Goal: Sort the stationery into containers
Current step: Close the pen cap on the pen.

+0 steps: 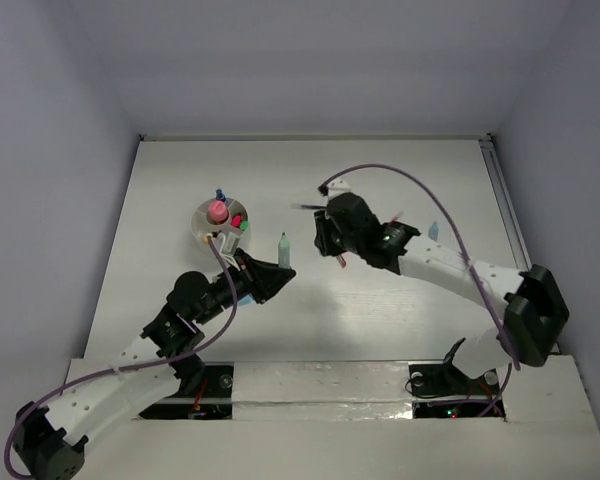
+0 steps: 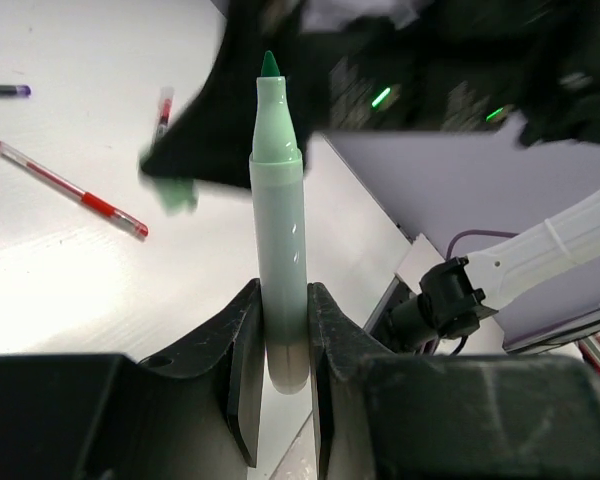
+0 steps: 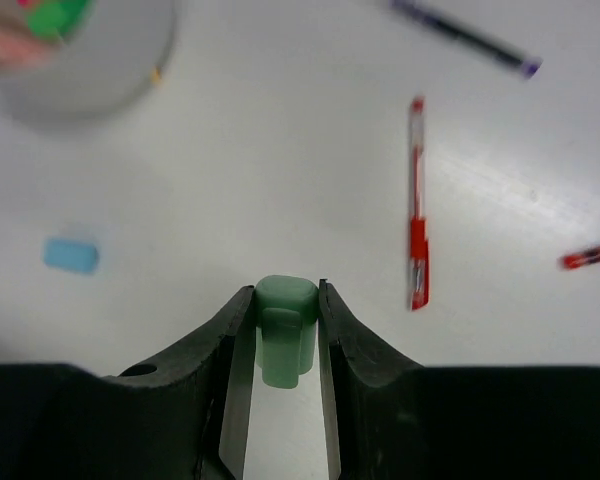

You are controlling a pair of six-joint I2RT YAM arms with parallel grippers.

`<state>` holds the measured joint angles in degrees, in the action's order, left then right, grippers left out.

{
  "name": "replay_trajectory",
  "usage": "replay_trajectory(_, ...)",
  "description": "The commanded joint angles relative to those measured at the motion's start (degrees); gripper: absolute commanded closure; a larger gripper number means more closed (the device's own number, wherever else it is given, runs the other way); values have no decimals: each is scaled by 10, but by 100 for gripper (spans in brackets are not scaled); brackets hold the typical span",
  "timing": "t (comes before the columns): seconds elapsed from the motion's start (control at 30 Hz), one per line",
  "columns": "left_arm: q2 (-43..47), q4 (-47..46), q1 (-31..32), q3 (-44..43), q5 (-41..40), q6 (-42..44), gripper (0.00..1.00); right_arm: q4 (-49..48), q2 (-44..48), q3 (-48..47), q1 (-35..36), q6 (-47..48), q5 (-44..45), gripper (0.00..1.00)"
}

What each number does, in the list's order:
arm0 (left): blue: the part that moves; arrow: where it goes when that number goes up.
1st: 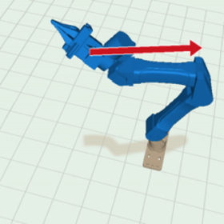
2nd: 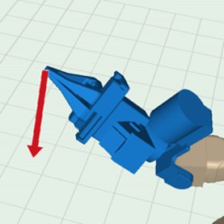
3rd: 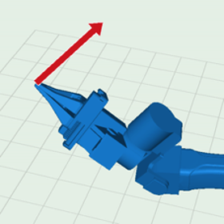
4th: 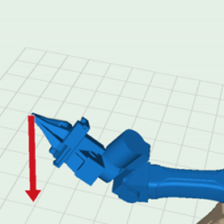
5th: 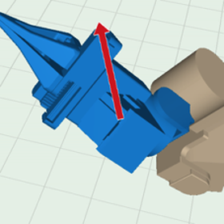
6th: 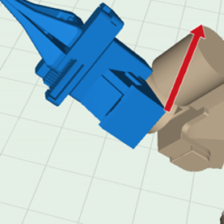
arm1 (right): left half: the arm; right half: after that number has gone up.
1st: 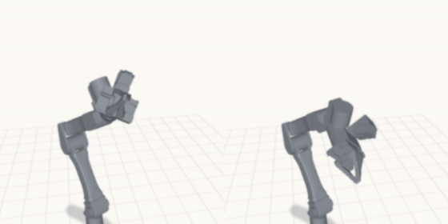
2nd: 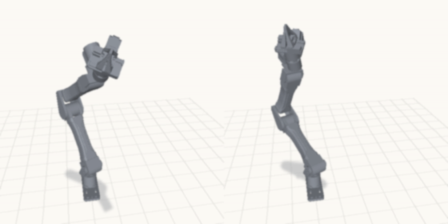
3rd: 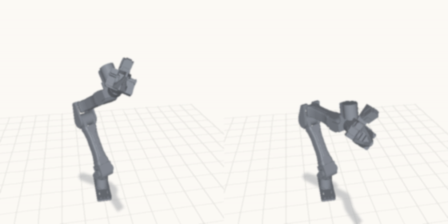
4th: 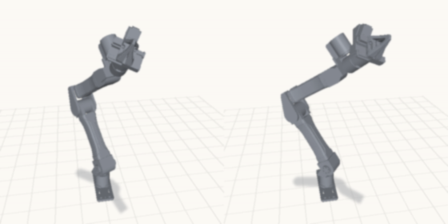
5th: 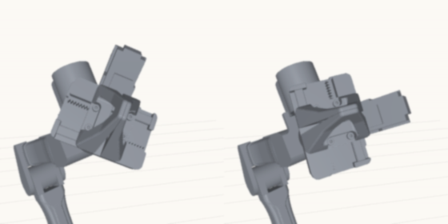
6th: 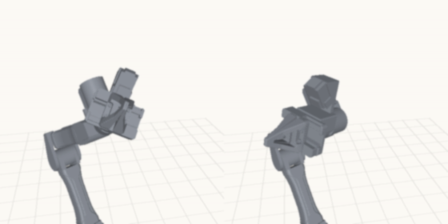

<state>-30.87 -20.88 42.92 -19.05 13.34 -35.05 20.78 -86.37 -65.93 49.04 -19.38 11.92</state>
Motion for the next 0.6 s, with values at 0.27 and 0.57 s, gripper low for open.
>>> replay_trajectory(0.27, -74, -96, -3, 10, -38, 10, 100, -174, 55, -111, -12, -28, 12, 93)
replay_trajectory(0.57, -125, -96, -3, -24, -65, 53, 100, -202, 25, -110, -12, -70, -70, 93)
